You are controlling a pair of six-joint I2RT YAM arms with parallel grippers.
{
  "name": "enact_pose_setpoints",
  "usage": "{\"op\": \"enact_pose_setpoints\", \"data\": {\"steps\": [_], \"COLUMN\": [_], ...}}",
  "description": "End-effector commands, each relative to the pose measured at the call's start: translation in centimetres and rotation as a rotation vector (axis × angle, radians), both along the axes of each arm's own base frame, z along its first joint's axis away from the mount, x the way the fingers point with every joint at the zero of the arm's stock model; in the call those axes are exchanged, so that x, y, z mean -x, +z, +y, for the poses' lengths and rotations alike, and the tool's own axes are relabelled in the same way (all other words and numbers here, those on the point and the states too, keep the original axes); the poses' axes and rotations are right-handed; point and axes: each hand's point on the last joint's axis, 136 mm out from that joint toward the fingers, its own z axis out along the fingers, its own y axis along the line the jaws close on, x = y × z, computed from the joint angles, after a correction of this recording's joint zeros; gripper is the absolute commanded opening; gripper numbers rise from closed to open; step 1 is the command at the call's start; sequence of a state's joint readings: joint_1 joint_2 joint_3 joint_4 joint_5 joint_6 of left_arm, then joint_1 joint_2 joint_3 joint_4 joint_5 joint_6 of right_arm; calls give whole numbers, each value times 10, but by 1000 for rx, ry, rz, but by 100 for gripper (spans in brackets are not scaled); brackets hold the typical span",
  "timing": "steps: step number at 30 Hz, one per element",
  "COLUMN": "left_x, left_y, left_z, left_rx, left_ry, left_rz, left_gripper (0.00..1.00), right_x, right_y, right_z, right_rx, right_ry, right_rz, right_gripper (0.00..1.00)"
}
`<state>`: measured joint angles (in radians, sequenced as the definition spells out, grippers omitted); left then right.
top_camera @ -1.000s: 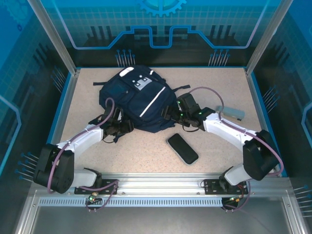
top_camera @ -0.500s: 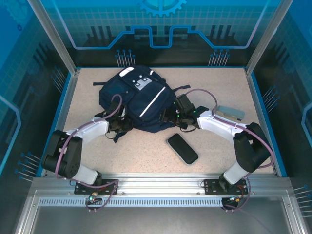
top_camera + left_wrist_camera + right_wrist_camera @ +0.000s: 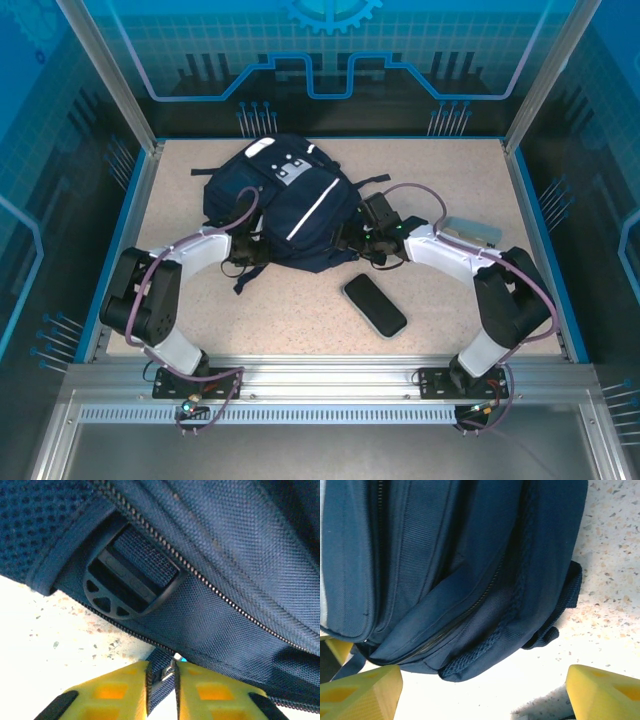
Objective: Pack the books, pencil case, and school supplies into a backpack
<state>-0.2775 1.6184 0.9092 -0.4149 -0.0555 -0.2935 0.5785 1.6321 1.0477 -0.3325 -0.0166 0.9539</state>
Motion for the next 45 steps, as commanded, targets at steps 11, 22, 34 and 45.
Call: {"op": "enact_pose_setpoints", "data": {"steps": [11,22,34,45], "left_x": [20,7,5,15], "left_y": [2,-12,-17,8], "left_z": [2,6,1,-4], "left_rx": [-6,-71,-60,14], "left_ry": [-34,-58,-83,-40], "left_rz": [53,92,120,61], "left_gripper": [34,29,21,0], "right_x": [-7,-7,-8,-7], "right_y": [-24,-31,-40,-51], "right_z": [3,5,6,12], "right_rx": [2,-4,0,0], "right_ry": [-2,-4,-2,-4], "right_rz": [87,112,141,169], "right_gripper": [84,82,79,73]}}
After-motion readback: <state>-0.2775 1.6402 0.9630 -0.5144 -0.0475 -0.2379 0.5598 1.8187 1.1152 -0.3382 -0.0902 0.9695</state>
